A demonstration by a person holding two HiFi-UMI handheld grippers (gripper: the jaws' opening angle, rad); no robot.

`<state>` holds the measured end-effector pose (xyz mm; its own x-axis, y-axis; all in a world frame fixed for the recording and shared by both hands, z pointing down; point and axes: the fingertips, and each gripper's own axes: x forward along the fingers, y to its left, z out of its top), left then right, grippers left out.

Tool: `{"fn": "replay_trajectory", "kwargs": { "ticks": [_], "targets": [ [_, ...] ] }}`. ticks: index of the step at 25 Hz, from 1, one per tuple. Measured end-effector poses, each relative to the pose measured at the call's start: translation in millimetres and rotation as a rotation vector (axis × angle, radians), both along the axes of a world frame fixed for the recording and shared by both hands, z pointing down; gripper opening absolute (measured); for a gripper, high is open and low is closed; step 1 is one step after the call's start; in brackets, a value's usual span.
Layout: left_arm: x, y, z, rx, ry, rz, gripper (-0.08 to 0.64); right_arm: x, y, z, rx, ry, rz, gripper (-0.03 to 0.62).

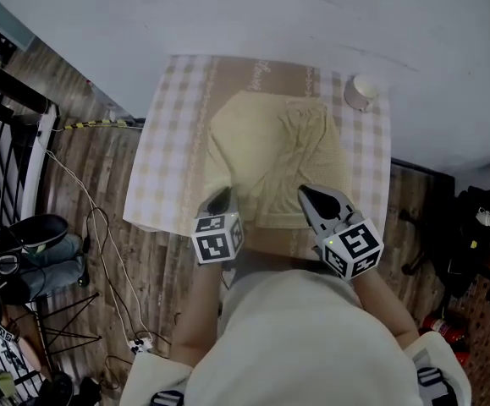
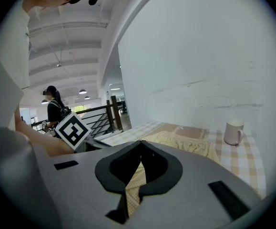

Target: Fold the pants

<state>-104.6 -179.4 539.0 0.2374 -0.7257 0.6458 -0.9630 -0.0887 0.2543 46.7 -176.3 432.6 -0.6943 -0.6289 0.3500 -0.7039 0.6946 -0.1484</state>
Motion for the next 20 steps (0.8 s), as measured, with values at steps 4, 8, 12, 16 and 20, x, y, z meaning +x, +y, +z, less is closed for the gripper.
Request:
{"fn": "replay_trajectory", "kwargs": {
  "ticks": [4,8,12,16,20],
  "targets": [
    [38.0,3.6,-5.2,0.01,0.013,0.037,0.021,24.7,-0.4,0.0,0.004,-0.009,0.002,0.0],
    [76.8,6.1,-7.4,0.016,0.021,0.071,0.021,51.7,1.2,2.2,0.001,-0.008,0.006,0.0],
    [115.3,10.1,-6.0,0.009,0.033,0.11,0.021,80.2,3.6,8.7,-0.01,-0.001,0.015,0.0],
    [151.9,16.2,-4.6,0.004,0.037,0.162,0.021,104.4,4.3,10.0,-0.009,-0.007,0.029,0.0],
    [186.9,21.3,-0.9,0.001,0.036,0.215,0.021,127.1,5.3,11.9,-0.007,-0.014,0.044,0.0]
  ]
}}
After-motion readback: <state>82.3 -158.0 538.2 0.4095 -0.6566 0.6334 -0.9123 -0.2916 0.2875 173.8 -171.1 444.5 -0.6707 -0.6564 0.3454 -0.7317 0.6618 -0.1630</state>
